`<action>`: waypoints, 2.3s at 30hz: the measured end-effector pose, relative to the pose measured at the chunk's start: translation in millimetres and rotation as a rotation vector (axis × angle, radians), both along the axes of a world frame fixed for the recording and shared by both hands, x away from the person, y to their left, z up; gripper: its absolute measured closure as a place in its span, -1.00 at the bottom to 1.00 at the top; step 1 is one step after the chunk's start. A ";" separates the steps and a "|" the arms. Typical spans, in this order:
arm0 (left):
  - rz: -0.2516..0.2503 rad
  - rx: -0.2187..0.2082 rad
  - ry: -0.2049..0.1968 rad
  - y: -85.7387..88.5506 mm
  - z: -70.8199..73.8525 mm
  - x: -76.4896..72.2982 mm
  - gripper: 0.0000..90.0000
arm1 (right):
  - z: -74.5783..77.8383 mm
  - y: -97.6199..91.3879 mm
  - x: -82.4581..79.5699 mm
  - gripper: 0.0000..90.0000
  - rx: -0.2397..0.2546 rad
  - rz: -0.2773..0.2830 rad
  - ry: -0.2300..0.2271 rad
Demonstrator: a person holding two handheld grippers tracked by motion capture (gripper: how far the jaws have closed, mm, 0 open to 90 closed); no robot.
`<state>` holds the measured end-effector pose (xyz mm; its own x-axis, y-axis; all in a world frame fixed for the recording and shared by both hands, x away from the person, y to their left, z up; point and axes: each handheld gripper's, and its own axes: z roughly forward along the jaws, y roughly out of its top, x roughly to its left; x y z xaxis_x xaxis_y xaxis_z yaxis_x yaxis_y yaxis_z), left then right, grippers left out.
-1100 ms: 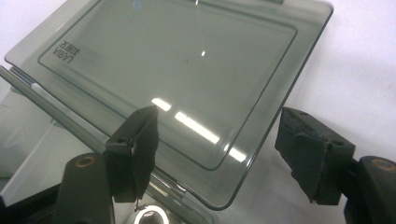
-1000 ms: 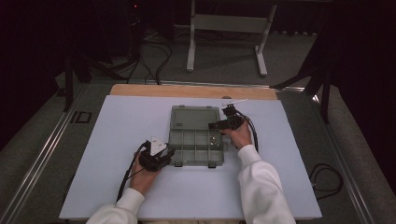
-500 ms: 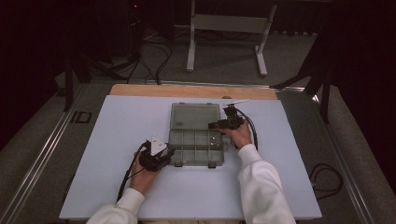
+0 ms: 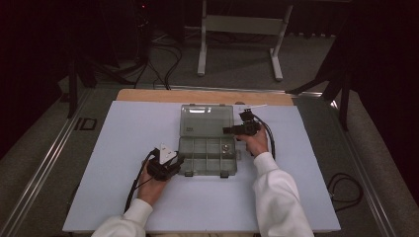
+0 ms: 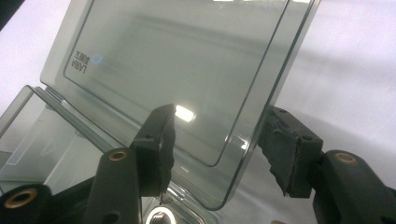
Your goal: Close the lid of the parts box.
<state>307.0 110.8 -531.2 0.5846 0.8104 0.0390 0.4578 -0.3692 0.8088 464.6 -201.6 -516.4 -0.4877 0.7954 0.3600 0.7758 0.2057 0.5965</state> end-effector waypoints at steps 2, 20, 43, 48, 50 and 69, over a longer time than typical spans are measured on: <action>-0.001 -0.002 0.003 0.3 0.2 0.3 0.51 | 3.2 -0.6 -1.7 0.00 0.003 0.003 -0.020; 0.005 -0.003 0.008 -0.4 0.7 0.5 0.51 | 30.7 -5.9 -18.3 0.27 -0.041 0.076 -0.220; 0.016 -0.001 0.012 -1.4 1.2 0.2 0.52 | 35.5 -7.4 -33.6 0.45 -0.092 0.112 -0.297; 0.019 -0.002 0.017 -1.5 1.6 0.3 0.52 | 36.0 -7.7 -37.2 0.46 -0.096 0.118 -0.311; 0.020 -0.002 0.020 -1.6 1.9 0.4 0.52 | 36.5 -7.6 -39.2 0.46 -0.102 0.122 -0.319; 0.008 -0.023 0.048 -1.8 3.6 1.9 0.39 | 36.7 -5.6 -60.3 0.48 -0.153 0.162 -0.379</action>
<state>308.9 109.1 -527.6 0.5786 0.8156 -0.0079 0.4992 -0.3464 0.7942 404.3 -207.2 -479.7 -0.6855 0.7279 0.0158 0.4583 0.4145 0.7862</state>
